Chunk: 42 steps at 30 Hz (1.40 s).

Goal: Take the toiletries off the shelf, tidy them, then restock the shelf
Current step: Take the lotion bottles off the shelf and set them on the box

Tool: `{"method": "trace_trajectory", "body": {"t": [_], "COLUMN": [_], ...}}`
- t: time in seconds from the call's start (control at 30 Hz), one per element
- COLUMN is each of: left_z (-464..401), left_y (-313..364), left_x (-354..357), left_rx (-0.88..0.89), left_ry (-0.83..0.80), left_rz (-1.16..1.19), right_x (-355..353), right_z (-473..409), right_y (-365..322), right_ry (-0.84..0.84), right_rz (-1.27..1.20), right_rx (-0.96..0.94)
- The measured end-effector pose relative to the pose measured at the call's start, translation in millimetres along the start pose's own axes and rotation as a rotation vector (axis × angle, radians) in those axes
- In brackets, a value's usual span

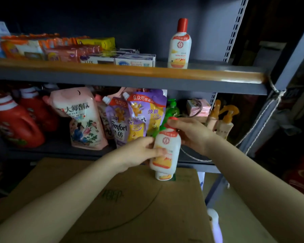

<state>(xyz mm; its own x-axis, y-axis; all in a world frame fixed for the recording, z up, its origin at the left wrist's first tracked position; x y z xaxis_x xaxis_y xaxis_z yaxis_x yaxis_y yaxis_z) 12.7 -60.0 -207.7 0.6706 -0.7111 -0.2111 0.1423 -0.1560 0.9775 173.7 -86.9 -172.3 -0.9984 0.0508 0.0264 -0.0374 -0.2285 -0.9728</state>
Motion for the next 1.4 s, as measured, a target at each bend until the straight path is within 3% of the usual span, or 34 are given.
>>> {"method": "trace_trajectory", "body": {"t": [0.1, 0.17, 0.27, 0.37, 0.53, 0.63, 0.7, 0.87, 1.03, 1.13, 1.23, 1.4], "left_z": [4, 5, 6, 6, 9, 5, -2, -27, -54, -59, -60, -59], "left_y": [-26, -31, -19, -6, 25, 50, 65, 107, 124, 126, 126, 124], "left_x": [0, -3, -12, -20, -24, -31, -37, -67, -85, -89, -90, -92], "left_rx": [-0.006, 0.052, 0.109, 0.204, 0.499, 0.633, 0.694, 0.642, 0.518, 0.490, 0.497, 0.547], "left_ry": [-0.006, 0.065, 0.164, 0.216, 0.336, 0.385, 0.421, 0.571, 0.509, 0.493, 0.512, 0.536], "left_rz": [-0.250, -0.304, -0.218, -0.328, -0.703, -0.982, -1.173, -1.353, -1.567, -1.575, -1.553, -1.514], "right_x": [-4, -4, -3, -4, -6, -6, -7, -8, -13, -23, -36, -44], "right_z": [10, 14, 18, 17, 16, 17, 21, 27, 4, -25, -57, -85], "right_y": [14, 28, 51, 71, 79, 54, 24, -59, -128, -158, -177, -193], "right_ry": [0.062, 0.054, 0.031, 0.076, 0.165, 0.185, 0.284, 0.481, 0.584, 0.695, 0.812, 0.709], "right_rz": [0.554, 0.784, 0.914, 0.999, 1.002, 1.057, 1.023, 0.765, 0.696, 0.733, 0.796, 0.701], "right_rx": [-0.269, -0.392, -0.447, -0.446, -0.439, -0.502, -0.599, -0.808, -0.920, -0.895, -0.756, -0.535]}}
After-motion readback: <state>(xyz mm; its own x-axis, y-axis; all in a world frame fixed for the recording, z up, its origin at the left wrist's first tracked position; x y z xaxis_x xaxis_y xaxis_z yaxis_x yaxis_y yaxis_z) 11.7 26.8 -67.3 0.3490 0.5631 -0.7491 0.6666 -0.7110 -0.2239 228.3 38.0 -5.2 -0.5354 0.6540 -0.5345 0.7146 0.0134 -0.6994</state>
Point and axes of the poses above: each hand's wrist, its own z-axis away from the middle knuckle, its own x-axis out of the palm, y = z × x, the point moved 2 cm from there along -z, towards the middle knuckle, and after that the axes turned 6 degrees about x, right-handed, at the moved point
